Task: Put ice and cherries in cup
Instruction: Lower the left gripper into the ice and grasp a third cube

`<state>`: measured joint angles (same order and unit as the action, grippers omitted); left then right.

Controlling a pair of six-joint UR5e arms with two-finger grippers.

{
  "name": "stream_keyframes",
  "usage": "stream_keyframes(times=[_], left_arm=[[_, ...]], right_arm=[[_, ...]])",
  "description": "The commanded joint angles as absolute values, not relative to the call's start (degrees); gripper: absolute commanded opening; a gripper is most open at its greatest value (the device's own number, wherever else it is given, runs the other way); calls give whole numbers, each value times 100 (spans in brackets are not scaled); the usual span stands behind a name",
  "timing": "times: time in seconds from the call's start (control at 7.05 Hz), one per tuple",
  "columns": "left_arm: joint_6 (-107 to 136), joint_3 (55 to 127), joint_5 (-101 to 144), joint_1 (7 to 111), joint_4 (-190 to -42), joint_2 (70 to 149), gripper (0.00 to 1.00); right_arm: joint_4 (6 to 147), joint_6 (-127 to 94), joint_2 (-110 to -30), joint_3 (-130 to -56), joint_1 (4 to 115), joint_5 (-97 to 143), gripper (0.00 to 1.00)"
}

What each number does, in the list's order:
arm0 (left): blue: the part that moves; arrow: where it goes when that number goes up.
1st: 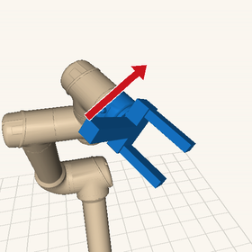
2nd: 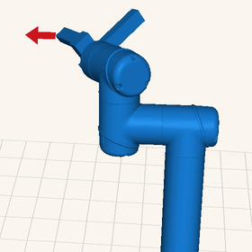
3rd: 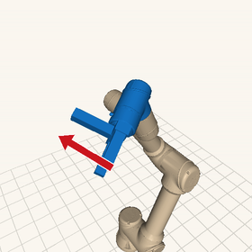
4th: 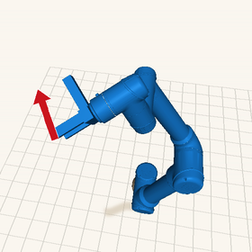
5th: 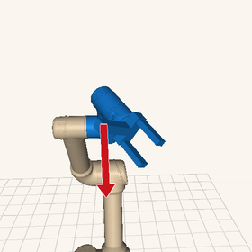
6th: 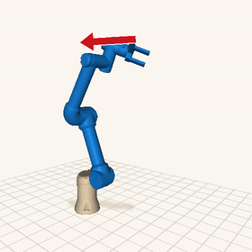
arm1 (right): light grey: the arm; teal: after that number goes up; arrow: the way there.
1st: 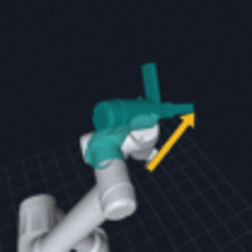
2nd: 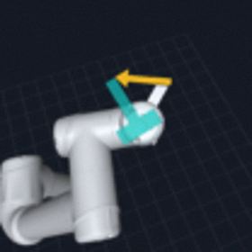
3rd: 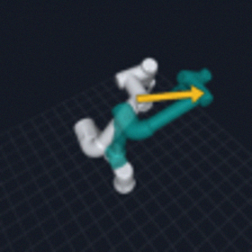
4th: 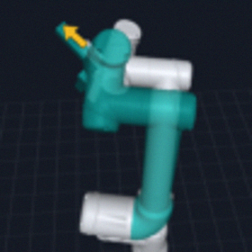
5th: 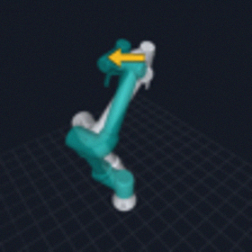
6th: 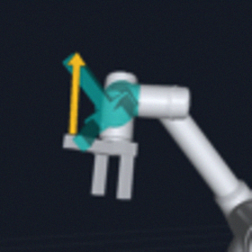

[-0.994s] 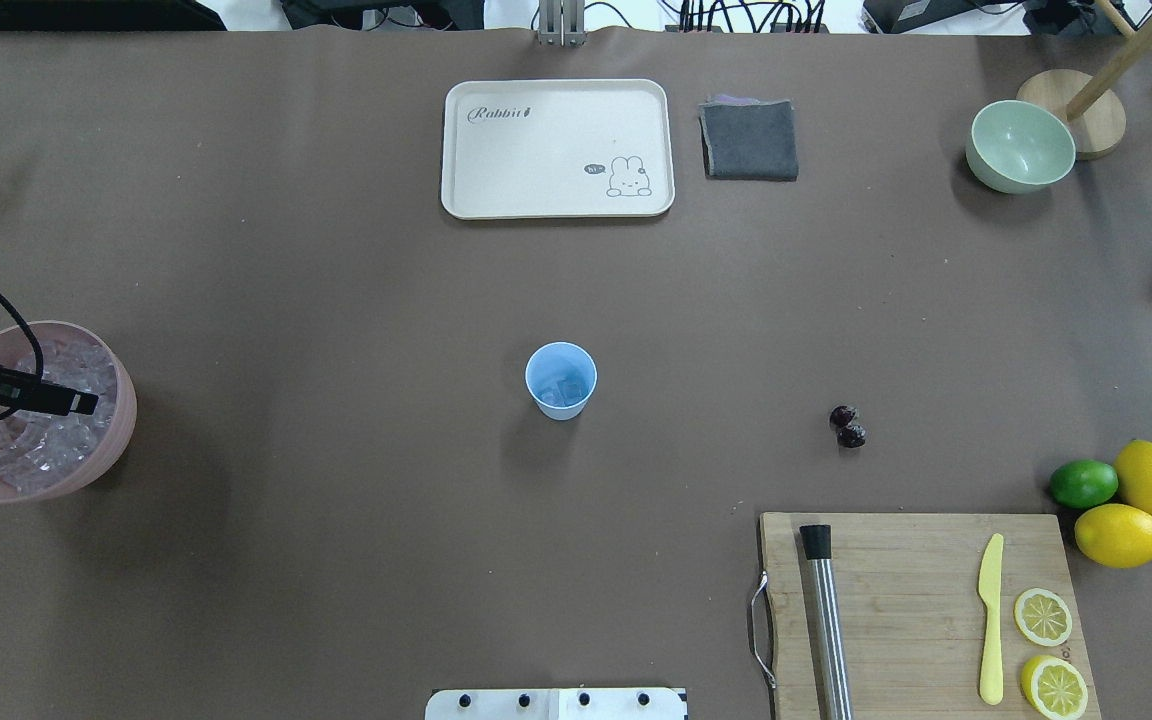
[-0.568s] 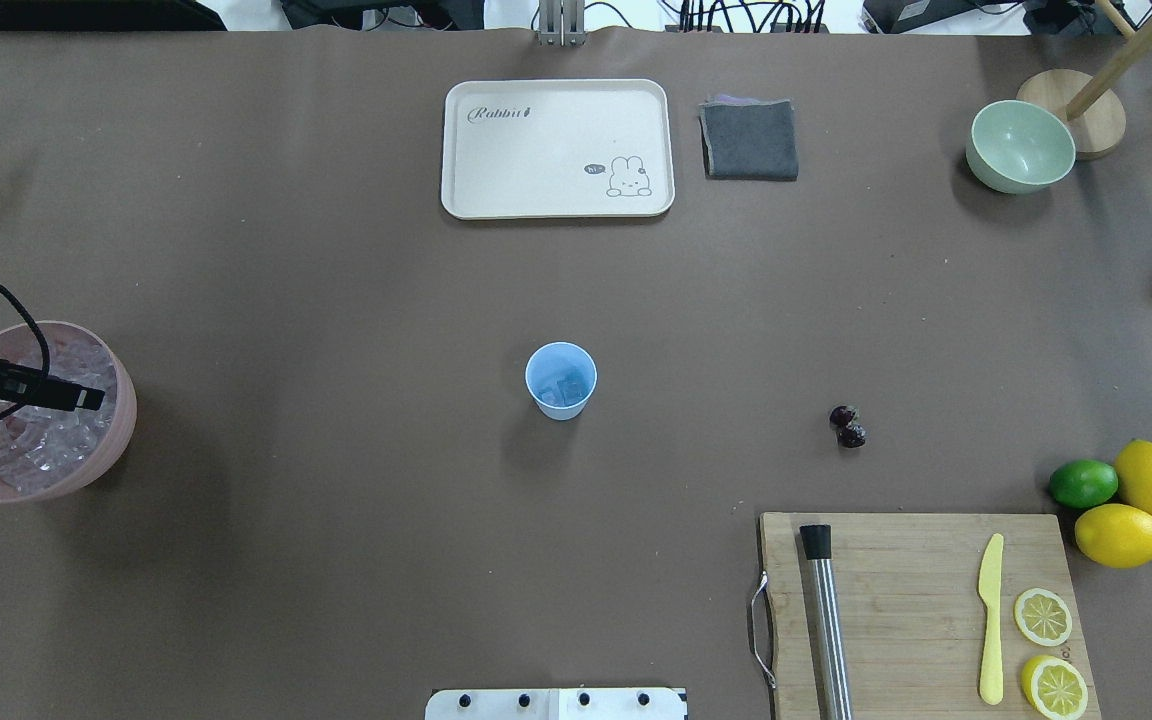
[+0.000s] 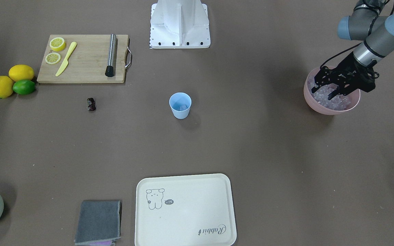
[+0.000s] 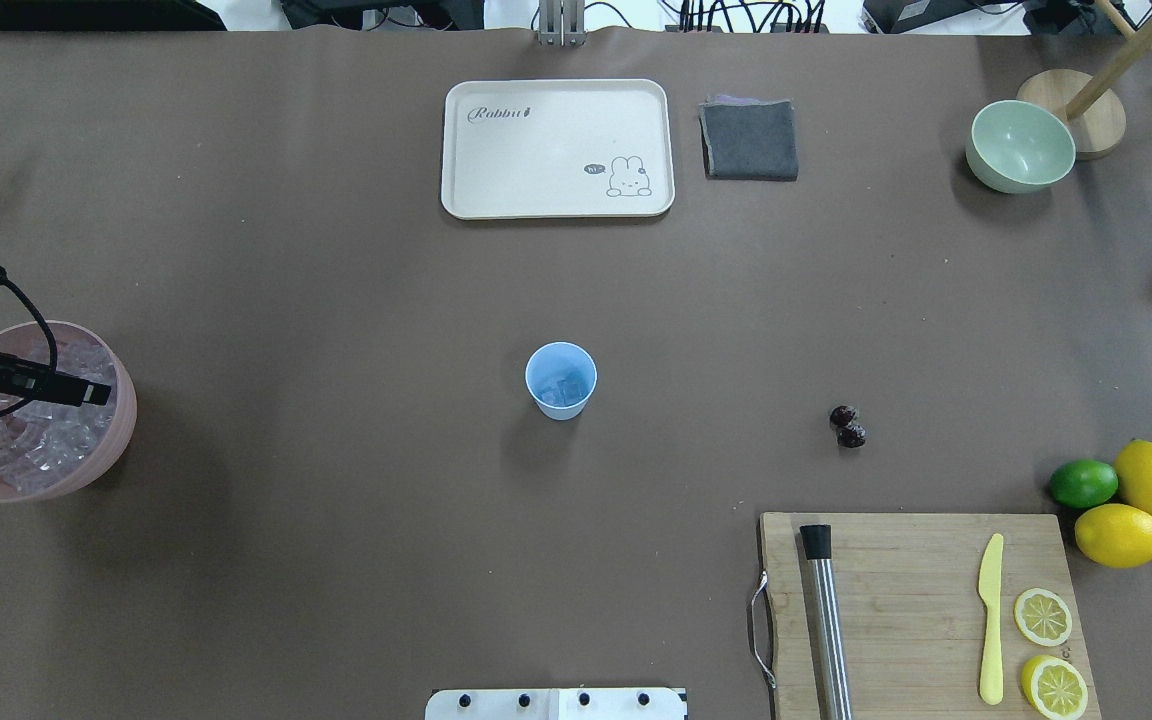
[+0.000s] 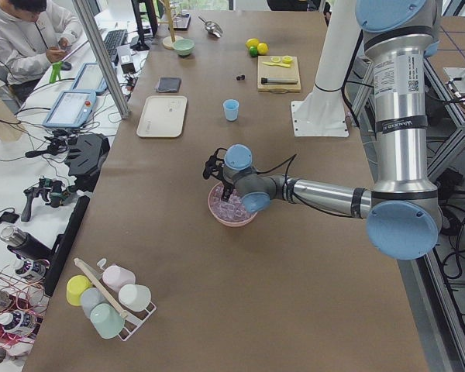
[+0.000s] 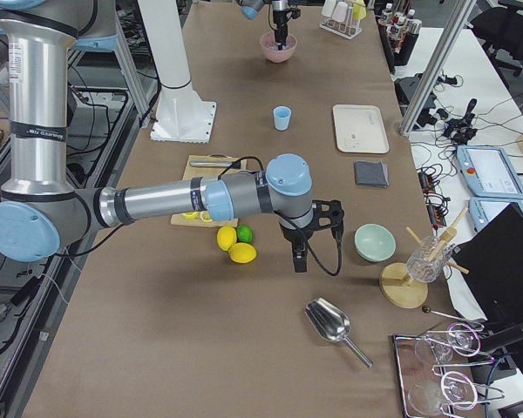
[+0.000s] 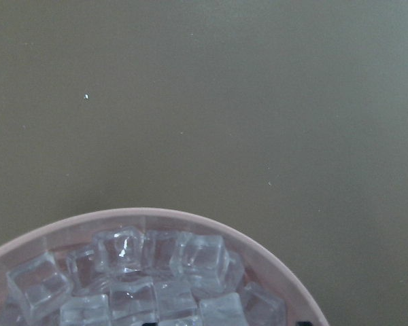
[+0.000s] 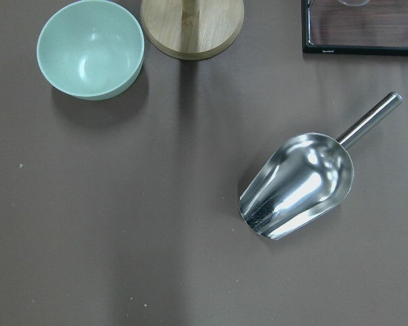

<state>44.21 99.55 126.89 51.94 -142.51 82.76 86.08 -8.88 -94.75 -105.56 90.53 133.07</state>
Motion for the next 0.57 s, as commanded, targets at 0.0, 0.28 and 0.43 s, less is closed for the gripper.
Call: stream_keyframes(times=[0.0, 0.28, 0.43], left_arm=[[4421, 9941, 12683, 5194, -14256, 8271, 67], [4403, 9940, 12683, 5194, -14247, 8262, 63], [4403, 9949, 12691, 5194, -14247, 8253, 56]], right_arm=[[8605, -888, -9475, -10556, 9053, 13307, 100], [8604, -888, -9475, -10556, 9053, 13315, 100], [8604, -888, -9475, -10556, 9053, 13307, 100]])
